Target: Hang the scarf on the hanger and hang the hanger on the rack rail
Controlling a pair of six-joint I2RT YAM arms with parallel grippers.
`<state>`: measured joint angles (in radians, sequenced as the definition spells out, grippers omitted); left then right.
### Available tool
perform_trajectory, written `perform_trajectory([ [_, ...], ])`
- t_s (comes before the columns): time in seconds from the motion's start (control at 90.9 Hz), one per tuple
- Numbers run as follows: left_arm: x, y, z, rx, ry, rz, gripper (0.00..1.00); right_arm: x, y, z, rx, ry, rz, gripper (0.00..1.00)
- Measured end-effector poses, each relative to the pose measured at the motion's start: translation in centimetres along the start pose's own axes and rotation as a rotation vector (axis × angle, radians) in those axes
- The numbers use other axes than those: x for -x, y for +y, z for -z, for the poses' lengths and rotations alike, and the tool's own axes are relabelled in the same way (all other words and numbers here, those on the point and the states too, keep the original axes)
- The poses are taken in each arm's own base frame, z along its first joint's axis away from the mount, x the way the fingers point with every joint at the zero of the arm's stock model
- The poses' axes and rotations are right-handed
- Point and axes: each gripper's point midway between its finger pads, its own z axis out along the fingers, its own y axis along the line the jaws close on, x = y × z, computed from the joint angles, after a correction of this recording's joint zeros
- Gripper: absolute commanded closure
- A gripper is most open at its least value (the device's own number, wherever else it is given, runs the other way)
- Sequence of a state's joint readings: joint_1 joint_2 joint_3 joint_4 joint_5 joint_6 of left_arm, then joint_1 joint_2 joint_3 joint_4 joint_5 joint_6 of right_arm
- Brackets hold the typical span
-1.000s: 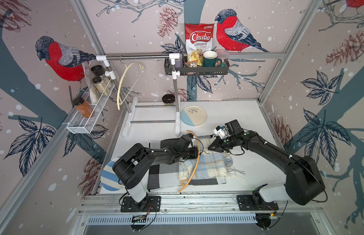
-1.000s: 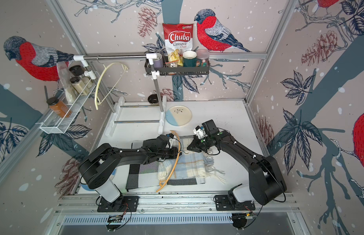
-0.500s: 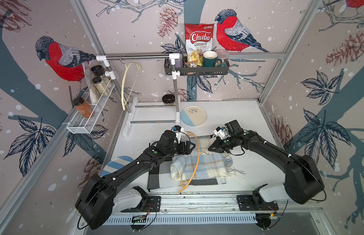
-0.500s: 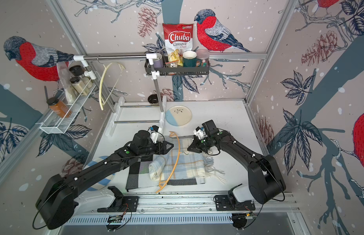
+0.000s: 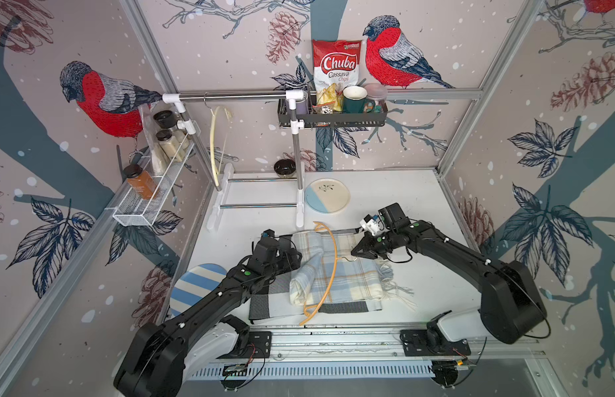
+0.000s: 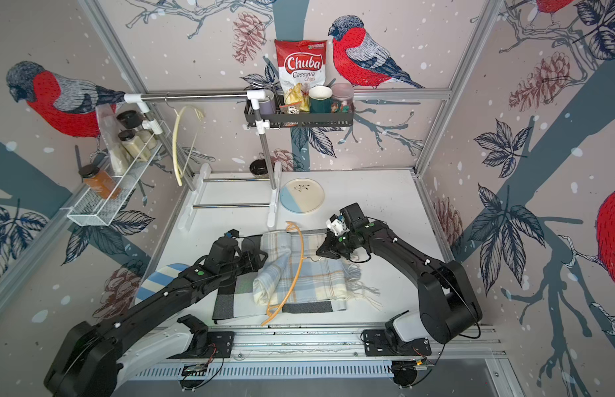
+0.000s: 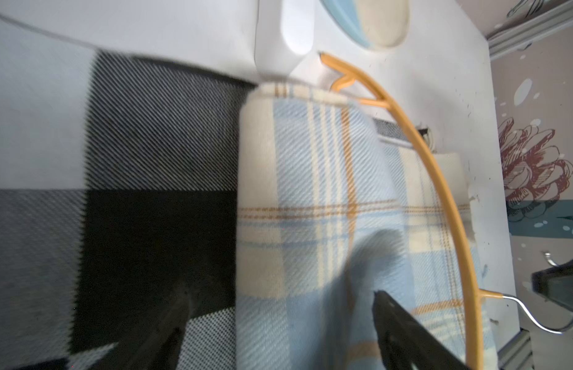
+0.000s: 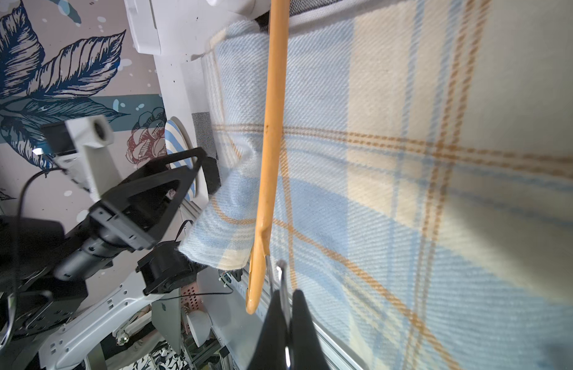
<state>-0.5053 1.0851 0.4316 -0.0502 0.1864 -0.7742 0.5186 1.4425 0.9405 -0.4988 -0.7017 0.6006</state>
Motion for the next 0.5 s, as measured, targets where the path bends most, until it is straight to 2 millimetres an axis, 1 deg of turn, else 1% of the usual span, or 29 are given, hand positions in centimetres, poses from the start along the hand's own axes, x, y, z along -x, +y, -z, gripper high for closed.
perform_trajectory([
  [0.044, -1.1, -1.0, -1.1, -0.051, 0.049, -0.003, 0.60, -0.1, 0.1, -0.2, -0.003, 0.003, 0.006, 1.00],
  [0.077, -1.8, -2.1, -1.8, -0.092, 0.079, -0.009, 0.68, -0.1, 0.2, -0.3, -0.007, 0.005, 0.010, 1.00],
  [0.121, -2.8, -4.1, -2.3, -0.164, 0.107, -0.035, 0.78, -0.2, 0.2, -0.3, -0.010, 0.005, 0.015, 1.00],
  [0.187, -3.5, -7.7, -2.2, -0.282, 0.123, -0.083, 0.88, -0.2, 0.3, -0.4, -0.013, 0.006, 0.020, 1.00],
  [0.275, -3.5, -12.4, -1.5, -0.423, 0.116, -0.151, 0.99, -0.3, 0.3, -0.4, -0.016, 0.005, 0.021, 1.00],
  [0.308, -3.4, -13.7, -1.5, -0.461, 0.119, -0.170, 0.99, -0.3, 0.3, -0.4, -0.016, 0.005, 0.022, 1.00],
  [0.352, -3.2, -14.4, -2.0, -0.475, 0.119, -0.177, 0.97, -0.3, 0.3, -0.4, -0.015, 0.005, 0.023, 1.00],
  [0.396, -3.4, -14.4, -2.7, -0.467, 0.135, -0.178, 0.94, -0.3, 0.4, -0.3, -0.015, 0.005, 0.024, 1.00],
  [0.44, -3.8, -13.9, -3.5, -0.446, 0.155, -0.175, 0.89, -0.3, 0.5, -0.2, -0.015, 0.003, 0.025, 1.00],
  [0.495, -4.1, -13.7, -3.7, -0.434, 0.170, -0.186, 0.84, -0.3, 0.4, -0.1, -0.023, -0.002, 0.034, 1.00],
])
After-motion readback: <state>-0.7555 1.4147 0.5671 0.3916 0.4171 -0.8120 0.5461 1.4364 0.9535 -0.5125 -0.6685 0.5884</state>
